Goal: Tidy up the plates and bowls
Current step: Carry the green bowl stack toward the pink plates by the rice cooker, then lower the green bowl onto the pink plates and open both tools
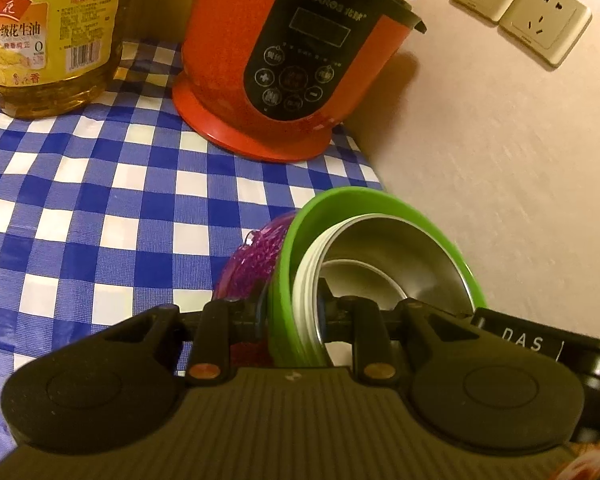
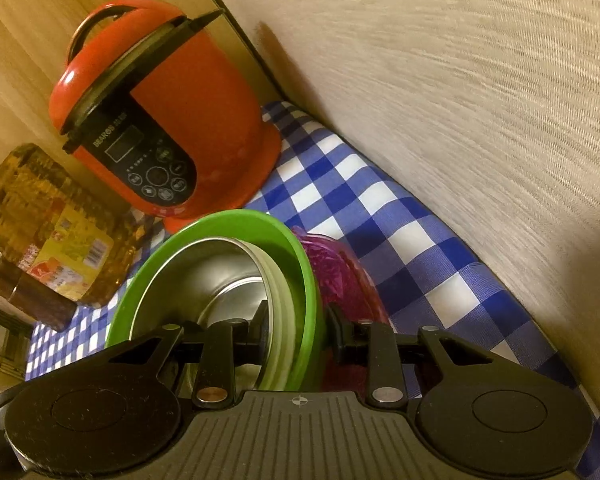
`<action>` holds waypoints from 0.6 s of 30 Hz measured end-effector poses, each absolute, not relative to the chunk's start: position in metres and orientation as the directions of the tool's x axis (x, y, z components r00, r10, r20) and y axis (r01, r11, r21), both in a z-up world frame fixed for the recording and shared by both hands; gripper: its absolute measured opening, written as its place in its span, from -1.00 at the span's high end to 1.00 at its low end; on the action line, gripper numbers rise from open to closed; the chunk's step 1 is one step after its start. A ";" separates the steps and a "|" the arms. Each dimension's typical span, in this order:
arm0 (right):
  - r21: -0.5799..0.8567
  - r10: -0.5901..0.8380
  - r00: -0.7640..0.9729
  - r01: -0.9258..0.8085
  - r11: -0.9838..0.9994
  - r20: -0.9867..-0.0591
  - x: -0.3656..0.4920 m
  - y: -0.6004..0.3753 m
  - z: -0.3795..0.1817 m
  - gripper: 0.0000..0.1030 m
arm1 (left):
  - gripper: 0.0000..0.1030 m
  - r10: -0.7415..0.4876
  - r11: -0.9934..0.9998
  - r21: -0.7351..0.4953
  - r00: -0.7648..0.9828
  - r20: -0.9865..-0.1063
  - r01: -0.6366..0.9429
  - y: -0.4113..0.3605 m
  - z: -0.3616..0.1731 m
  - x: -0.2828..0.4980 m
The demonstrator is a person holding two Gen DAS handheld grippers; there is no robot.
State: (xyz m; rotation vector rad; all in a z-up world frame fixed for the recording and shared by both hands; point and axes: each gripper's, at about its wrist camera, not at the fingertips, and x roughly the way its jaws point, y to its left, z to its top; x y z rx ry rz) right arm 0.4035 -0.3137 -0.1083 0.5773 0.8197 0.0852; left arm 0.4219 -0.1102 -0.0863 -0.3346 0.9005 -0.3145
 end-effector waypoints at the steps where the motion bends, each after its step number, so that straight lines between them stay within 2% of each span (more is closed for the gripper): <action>1: 0.519 0.289 0.690 0.146 0.842 -0.664 0.404 -0.314 -0.109 0.44 | 0.59 -0.402 0.903 -0.410 0.586 -0.703 0.127 -0.110 -0.086 0.421; 12: 0.523 0.293 0.695 0.140 0.841 -0.656 0.403 -0.315 -0.111 0.41 | 0.59 -0.401 0.905 -0.403 0.582 -0.707 0.134 -0.110 -0.087 0.421; 18: 0.498 0.289 0.704 0.105 0.861 -0.649 0.402 -0.307 -0.108 0.18 | 0.59 -0.406 0.902 -0.410 0.585 -0.702 0.134 -0.108 -0.087 0.420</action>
